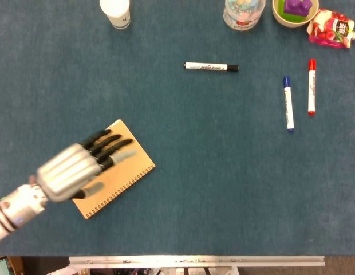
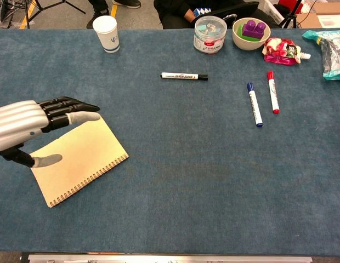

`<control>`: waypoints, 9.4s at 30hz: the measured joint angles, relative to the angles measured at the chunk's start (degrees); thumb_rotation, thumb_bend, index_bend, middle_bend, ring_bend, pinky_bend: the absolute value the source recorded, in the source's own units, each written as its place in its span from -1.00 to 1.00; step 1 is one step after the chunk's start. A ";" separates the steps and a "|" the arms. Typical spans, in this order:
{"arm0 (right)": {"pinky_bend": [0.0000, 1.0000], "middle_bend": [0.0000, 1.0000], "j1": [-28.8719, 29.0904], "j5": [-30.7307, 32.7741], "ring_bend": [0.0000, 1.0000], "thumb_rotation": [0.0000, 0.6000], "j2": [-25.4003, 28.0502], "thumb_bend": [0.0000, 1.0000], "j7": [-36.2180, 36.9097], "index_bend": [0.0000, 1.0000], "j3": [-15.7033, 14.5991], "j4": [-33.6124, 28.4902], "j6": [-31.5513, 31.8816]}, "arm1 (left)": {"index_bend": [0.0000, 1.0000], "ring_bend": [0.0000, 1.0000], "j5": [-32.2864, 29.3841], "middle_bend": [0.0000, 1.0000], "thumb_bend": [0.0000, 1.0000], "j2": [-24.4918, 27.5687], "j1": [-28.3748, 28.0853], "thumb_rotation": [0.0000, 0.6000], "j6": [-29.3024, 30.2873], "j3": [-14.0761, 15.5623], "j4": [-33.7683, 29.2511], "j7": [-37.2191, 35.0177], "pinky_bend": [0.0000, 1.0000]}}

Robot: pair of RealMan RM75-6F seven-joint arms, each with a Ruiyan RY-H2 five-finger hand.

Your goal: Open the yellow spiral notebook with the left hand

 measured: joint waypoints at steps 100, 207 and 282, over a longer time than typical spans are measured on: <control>-0.42 -0.35 -1.26 -0.20 -0.56 1.00 0.21 -0.21 1.88 -0.27 -0.02 1.31 0.95 | -1.00 -1.00 -14.43 -1.00 -0.54 -4.42 -5.69 1.00 -4.05 3.39 16.64 15.63 -1.00; -0.42 -0.35 -1.87 -0.31 -0.56 1.00 0.20 -0.21 2.48 -0.27 0.04 1.64 2.26 | -1.00 -1.00 -11.41 -1.00 -0.54 -14.99 -1.79 1.00 0.83 7.35 25.83 5.71 -1.00; -0.42 -0.35 -2.75 -0.08 -0.56 1.00 -0.52 -0.21 4.01 -0.27 0.57 3.28 3.69 | -0.15 -0.82 -16.61 -0.72 0.11 -17.77 -3.21 1.00 3.83 2.38 19.50 -6.23 -0.88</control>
